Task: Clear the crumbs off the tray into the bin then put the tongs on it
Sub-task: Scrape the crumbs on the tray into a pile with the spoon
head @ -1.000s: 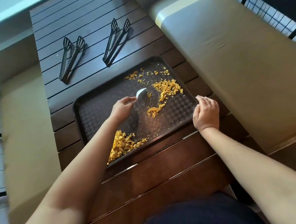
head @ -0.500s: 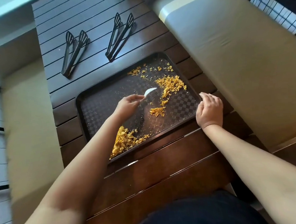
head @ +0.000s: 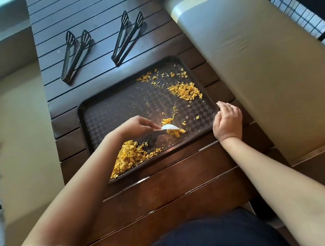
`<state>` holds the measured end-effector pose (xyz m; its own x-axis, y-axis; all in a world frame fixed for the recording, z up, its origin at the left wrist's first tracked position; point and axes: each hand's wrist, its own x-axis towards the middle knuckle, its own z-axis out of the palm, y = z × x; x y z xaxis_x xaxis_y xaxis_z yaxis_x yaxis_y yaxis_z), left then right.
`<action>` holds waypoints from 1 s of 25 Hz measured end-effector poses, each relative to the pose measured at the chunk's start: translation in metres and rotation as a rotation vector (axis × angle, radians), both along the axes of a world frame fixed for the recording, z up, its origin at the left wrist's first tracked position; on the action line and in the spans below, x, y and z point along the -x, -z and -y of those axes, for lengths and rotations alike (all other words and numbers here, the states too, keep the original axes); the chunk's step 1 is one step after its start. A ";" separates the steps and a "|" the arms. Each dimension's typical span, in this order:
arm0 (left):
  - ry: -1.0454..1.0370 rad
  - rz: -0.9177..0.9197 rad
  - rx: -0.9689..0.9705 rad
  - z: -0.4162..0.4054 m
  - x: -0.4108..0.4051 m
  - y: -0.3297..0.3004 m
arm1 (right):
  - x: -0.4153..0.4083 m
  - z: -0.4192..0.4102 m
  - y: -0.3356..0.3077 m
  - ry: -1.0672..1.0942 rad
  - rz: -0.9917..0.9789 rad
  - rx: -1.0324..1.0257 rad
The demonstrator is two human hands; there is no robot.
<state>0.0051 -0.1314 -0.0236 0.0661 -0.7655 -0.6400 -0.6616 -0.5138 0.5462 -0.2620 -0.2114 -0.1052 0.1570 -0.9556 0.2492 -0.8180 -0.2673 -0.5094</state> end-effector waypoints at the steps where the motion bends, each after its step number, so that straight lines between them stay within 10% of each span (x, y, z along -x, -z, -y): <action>1: -0.036 -0.019 0.011 -0.003 -0.004 -0.002 | 0.000 0.000 0.000 0.001 -0.002 0.003; 6: -0.446 -0.063 0.187 -0.003 -0.001 0.005 | -0.001 0.000 0.000 0.002 0.002 0.008; 14: -0.124 -0.087 0.014 -0.006 0.018 -0.002 | 0.000 0.001 0.001 -0.009 0.011 0.012; 20: -0.660 0.010 0.291 -0.018 -0.014 0.005 | -0.001 0.001 0.001 -0.004 0.006 0.000; 25: -0.383 -0.081 0.116 -0.028 0.011 0.003 | -0.001 0.002 0.000 -0.006 0.008 -0.001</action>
